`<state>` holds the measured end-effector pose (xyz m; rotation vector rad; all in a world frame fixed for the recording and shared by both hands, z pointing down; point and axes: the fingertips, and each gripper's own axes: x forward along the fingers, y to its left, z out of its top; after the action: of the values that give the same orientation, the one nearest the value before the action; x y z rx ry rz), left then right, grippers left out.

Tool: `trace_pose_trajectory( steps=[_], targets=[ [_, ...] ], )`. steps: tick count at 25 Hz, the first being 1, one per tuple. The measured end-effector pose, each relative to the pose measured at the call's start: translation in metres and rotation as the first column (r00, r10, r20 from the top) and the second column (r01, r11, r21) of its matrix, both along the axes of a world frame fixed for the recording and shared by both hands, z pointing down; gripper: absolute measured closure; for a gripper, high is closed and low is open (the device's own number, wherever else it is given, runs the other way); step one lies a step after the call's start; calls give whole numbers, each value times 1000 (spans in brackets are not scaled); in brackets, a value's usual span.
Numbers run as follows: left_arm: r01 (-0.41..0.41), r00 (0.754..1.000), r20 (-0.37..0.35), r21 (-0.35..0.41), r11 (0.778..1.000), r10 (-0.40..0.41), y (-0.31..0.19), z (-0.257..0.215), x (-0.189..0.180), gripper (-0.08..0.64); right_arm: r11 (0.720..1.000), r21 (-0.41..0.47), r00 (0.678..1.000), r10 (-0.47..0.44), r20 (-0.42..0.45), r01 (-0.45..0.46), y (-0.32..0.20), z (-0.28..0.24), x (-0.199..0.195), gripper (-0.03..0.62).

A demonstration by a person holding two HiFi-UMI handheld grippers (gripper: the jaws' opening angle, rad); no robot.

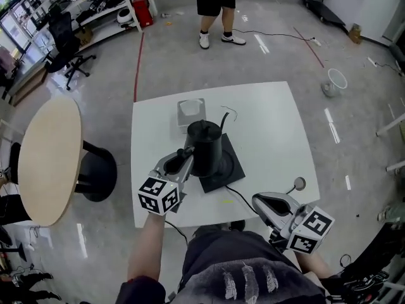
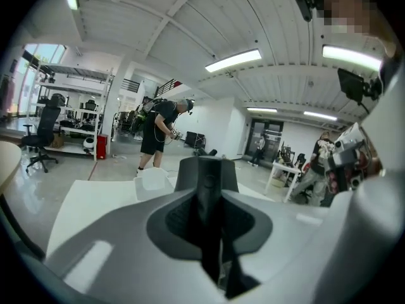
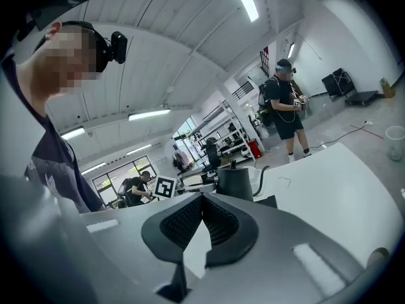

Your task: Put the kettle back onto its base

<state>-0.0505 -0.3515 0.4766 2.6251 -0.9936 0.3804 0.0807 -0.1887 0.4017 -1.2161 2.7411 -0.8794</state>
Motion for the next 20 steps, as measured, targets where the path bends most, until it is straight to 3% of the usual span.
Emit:
trace_pose_trajectory(
  steps=[10,20],
  targets=[
    [-148,989,-25,1,989,148,-10,16,34,499,996,-38,996,82,-34,-84,-15,1,-9,591],
    [-194,979,-51,25,981,195,-7,21,53,499,993,-51,993,109,-41,-111,-19,3,-4,591]
  ],
)
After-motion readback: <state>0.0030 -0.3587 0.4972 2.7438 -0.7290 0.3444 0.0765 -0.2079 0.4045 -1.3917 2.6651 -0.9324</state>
